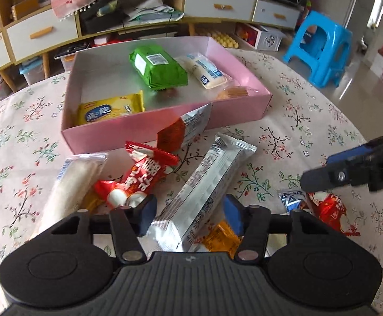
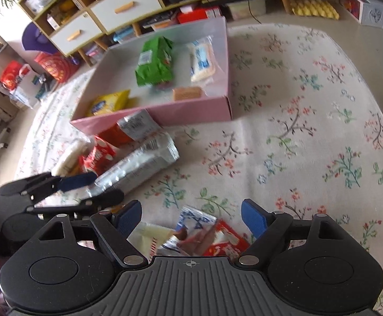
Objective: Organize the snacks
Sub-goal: 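Move both tools back over the snack pile beside the box, then grasp the silver wafer bar with the left tool while the right tool grasps a blue-white candy, then carry both snacks into the pink box and open both tools, then move both tools back over the remaining snacks on the cloth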
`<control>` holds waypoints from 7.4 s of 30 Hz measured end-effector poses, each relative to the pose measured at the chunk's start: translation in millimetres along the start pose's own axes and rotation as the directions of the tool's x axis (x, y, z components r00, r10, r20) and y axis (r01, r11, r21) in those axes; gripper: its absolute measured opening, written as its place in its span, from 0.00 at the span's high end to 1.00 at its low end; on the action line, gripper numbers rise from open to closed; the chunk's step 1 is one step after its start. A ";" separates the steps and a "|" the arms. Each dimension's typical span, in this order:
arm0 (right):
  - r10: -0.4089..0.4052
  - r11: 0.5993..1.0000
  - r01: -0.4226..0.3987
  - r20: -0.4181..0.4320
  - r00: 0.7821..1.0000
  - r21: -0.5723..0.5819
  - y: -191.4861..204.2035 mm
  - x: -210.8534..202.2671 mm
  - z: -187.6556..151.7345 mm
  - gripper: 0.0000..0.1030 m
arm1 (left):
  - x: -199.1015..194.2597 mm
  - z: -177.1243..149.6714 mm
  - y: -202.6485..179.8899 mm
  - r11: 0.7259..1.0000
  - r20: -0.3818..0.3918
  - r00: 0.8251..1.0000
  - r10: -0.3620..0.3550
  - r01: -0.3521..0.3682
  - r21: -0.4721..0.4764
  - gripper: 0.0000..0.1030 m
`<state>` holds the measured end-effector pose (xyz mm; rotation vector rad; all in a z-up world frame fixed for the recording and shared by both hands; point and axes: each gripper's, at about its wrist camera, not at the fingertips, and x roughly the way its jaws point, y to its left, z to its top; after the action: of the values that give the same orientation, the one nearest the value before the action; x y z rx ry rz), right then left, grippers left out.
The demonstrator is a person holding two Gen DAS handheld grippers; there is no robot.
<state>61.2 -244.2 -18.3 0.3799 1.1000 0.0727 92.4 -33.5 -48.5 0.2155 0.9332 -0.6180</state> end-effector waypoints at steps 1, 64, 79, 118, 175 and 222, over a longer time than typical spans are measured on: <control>0.004 1.000 -0.004 -0.009 1.000 0.002 -1.0 1.5 -1.3 0.18 | 1.4 0.3 -1.0 1.000 -0.003 1.000 0.004 -0.004 -0.001 0.54; 0.058 0.998 -0.058 0.048 0.997 -0.006 13.2 4.2 1.3 0.78 | -42.5 7.6 12.2 0.958 0.030 0.999 -0.046 0.052 -0.281 0.73; 0.123 0.990 -0.129 0.106 0.987 0.052 20.4 -14.1 23.0 0.78 | -64.7 24.9 33.8 0.926 0.143 0.989 -0.024 0.076 -0.370 0.73; 0.169 0.985 -0.174 0.221 0.960 0.002 23.8 50.1 96.8 0.73 | 25.0 96.2 78.1 0.910 0.189 0.957 0.222 -0.133 -0.394 0.73; 0.003 1.000 -0.005 0.198 0.980 0.010 0.5 -4.6 -0.4 0.23 | -47.7 -3.8 51.5 0.972 0.181 0.967 0.177 -0.143 -0.187 0.02; -0.043 0.992 0.059 0.144 0.989 -0.108 4.0 -51.8 -34.1 0.16 | -89.9 -44.2 38.1 0.914 -0.011 0.985 0.174 -0.166 -0.369 0.01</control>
<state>8.0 -244.1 13.9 0.2524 0.9601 0.0608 45.0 52.5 -5.6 -0.0485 0.9795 -0.2741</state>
